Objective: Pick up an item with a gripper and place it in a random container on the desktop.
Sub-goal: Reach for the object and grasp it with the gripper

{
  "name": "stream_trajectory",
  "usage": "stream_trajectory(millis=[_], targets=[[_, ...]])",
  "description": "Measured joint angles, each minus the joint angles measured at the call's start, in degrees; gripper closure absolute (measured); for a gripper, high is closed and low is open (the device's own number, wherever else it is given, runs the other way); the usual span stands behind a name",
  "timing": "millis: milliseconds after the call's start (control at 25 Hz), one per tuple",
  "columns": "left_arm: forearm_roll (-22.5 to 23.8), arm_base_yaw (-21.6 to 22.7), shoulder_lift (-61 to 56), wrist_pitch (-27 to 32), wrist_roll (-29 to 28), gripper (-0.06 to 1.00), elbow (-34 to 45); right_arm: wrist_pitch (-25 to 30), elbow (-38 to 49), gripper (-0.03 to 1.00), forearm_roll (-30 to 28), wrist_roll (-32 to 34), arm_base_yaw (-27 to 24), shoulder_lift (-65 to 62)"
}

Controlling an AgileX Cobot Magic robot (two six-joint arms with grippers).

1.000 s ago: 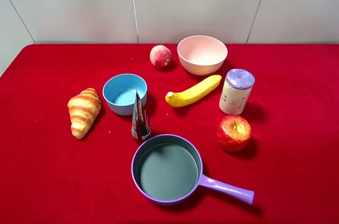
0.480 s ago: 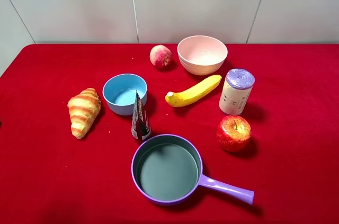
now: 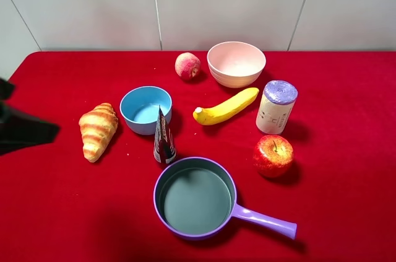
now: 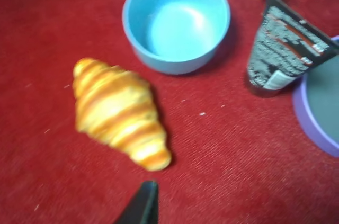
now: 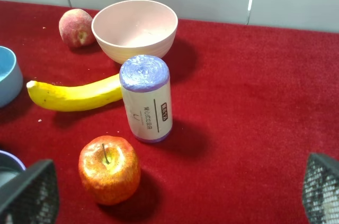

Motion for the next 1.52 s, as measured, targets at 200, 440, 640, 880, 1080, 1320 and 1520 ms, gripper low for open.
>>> stream_trajectory(millis=[200,440,640,880,1080,1320,1520], targets=[[0.06,-5.67,7.36,-3.43,0.51,-0.04,-3.57,0.0,0.0,0.27,0.0,0.0,0.0,0.0],[0.06,-12.77,15.71,-6.4,1.2,-0.04,-8.04,0.0,0.0,0.27,0.0,0.0,0.0,0.0],[0.06,-18.1,21.83,-8.85,1.24,-0.04,-10.88,0.0,0.0,0.27,0.0,0.0,0.0,0.0],[0.0,-24.38,27.98,-11.26,1.41,-0.04,-14.56,0.0,0.0,0.27,0.0,0.0,0.0,0.0],[0.0,-28.51,32.81,-12.95,1.41,-0.04,-17.28,0.0,0.0,0.27,0.0,0.0,0.0,0.0],[0.0,-32.53,38.41,-14.53,1.41,-0.04,-19.84,0.0,0.0,0.27,0.0,0.0,0.0,0.0],[0.0,-34.5,43.35,-16.54,0.9,-0.04,-21.68,0.0,0.0,0.27,0.0,0.0,0.0,0.0]])
